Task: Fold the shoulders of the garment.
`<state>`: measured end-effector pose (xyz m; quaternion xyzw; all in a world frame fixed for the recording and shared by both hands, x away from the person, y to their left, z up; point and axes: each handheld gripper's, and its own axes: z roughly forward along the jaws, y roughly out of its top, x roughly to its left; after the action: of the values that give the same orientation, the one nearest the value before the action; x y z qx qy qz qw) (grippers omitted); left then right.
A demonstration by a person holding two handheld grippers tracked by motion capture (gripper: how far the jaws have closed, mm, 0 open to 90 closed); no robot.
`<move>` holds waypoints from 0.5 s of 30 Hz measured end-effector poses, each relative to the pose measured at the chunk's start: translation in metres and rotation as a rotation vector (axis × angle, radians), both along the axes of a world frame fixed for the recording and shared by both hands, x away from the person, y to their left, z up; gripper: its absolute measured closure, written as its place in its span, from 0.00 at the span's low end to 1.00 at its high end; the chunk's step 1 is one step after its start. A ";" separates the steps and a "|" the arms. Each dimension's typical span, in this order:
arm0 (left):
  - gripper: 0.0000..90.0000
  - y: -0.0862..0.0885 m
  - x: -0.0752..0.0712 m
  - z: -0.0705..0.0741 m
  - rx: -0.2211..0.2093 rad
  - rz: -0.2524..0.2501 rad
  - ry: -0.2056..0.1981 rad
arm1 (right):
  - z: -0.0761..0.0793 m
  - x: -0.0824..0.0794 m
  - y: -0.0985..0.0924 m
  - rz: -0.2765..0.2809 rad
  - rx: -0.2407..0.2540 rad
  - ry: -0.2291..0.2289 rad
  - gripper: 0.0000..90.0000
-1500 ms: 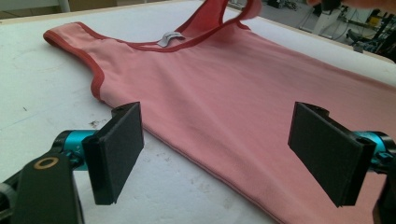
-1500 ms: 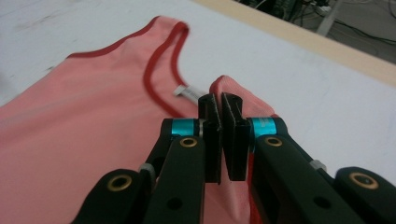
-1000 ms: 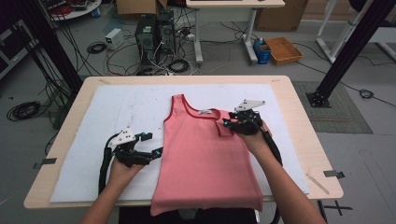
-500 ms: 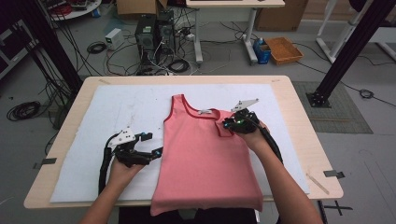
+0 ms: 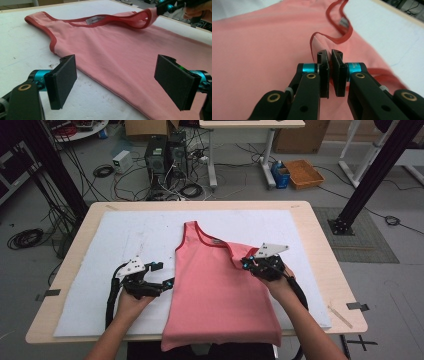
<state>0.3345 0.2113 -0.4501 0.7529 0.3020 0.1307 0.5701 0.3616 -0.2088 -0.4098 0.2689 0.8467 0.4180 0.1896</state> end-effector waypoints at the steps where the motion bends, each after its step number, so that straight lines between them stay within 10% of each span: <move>1: 0.20 0.000 0.000 0.000 -0.002 0.001 0.002 | -0.004 -0.004 -0.001 0.003 -0.002 0.001 0.95; 15: 0.20 0.000 0.000 0.000 -0.002 0.003 0.003 | -0.029 -0.035 -0.015 0.023 -0.024 0.065 0.82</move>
<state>0.3346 0.2113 -0.4501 0.7522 0.3039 0.1301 0.5700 0.3271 -0.2236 -0.4385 0.2705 0.8605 0.4008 0.1603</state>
